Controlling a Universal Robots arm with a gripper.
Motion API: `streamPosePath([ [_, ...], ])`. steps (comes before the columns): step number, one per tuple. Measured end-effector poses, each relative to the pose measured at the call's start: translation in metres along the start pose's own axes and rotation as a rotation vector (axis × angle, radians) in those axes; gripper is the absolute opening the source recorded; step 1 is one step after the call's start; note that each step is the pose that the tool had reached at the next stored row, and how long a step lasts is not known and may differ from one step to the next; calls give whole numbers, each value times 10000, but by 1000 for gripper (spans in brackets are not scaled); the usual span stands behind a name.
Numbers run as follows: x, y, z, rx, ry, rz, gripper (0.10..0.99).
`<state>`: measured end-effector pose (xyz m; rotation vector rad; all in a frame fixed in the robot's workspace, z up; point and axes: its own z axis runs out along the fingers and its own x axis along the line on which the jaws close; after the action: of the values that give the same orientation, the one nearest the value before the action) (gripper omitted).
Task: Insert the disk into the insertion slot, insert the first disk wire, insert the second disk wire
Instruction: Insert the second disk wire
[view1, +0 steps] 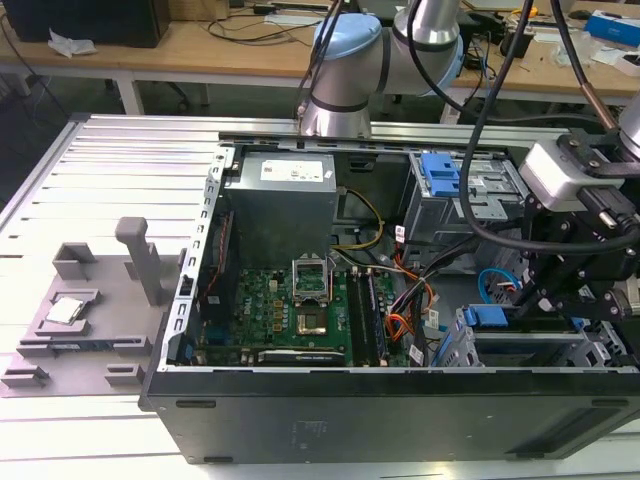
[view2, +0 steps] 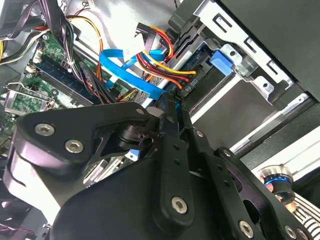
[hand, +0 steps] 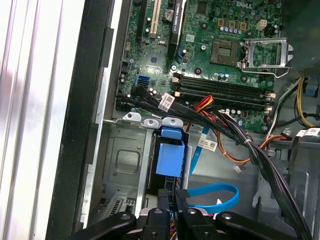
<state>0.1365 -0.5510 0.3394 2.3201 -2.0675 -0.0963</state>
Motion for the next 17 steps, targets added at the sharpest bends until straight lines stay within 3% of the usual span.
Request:
streamPosePath([
  [15,10,-16,18,-2,-11,14,165],
  [17,11,-16,20,6,-39,384,165],
])
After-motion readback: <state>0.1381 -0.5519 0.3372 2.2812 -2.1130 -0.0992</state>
